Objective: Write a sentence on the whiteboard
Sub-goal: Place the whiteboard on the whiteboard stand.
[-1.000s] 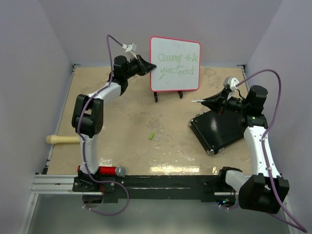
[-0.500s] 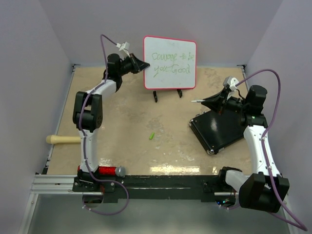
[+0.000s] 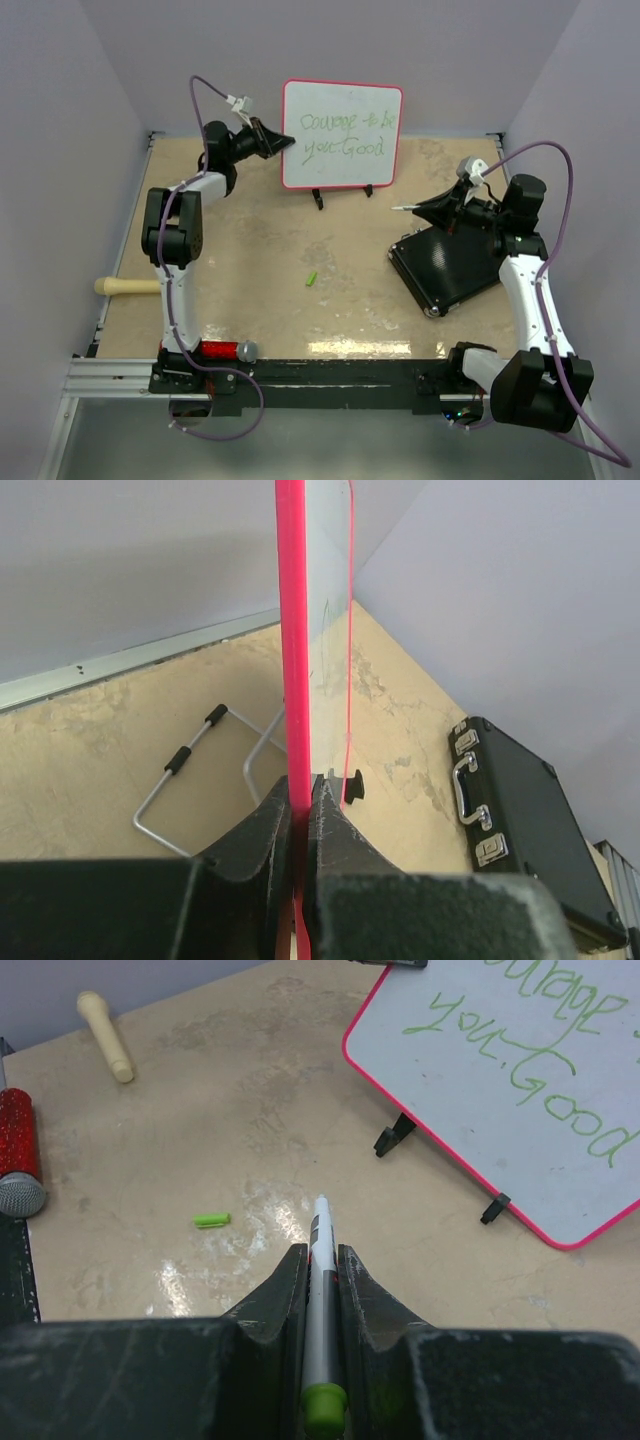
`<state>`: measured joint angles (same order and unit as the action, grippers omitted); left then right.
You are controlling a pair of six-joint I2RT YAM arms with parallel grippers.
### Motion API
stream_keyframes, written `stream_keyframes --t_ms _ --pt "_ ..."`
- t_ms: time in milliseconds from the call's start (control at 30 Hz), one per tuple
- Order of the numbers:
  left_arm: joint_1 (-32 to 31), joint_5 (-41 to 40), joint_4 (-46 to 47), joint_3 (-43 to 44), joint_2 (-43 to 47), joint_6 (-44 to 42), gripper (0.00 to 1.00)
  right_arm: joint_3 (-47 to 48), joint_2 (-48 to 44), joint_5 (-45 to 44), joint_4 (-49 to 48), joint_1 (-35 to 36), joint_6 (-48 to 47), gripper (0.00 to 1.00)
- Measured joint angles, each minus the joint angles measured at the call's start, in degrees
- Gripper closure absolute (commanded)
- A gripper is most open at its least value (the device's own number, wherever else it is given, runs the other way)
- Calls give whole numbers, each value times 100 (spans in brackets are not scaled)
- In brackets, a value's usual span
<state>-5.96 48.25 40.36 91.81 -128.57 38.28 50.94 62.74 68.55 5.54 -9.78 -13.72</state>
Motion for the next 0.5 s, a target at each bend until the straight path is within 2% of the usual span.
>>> stream_keyframes --t_ms 233,500 --pt "-17 59 1231 -922 22 -149 100 -20 136 2 7 -4 -48 100" --pt "-7 -31 2127 -1725 186 -278 100 -33 151 4 20 -26 -72 100"
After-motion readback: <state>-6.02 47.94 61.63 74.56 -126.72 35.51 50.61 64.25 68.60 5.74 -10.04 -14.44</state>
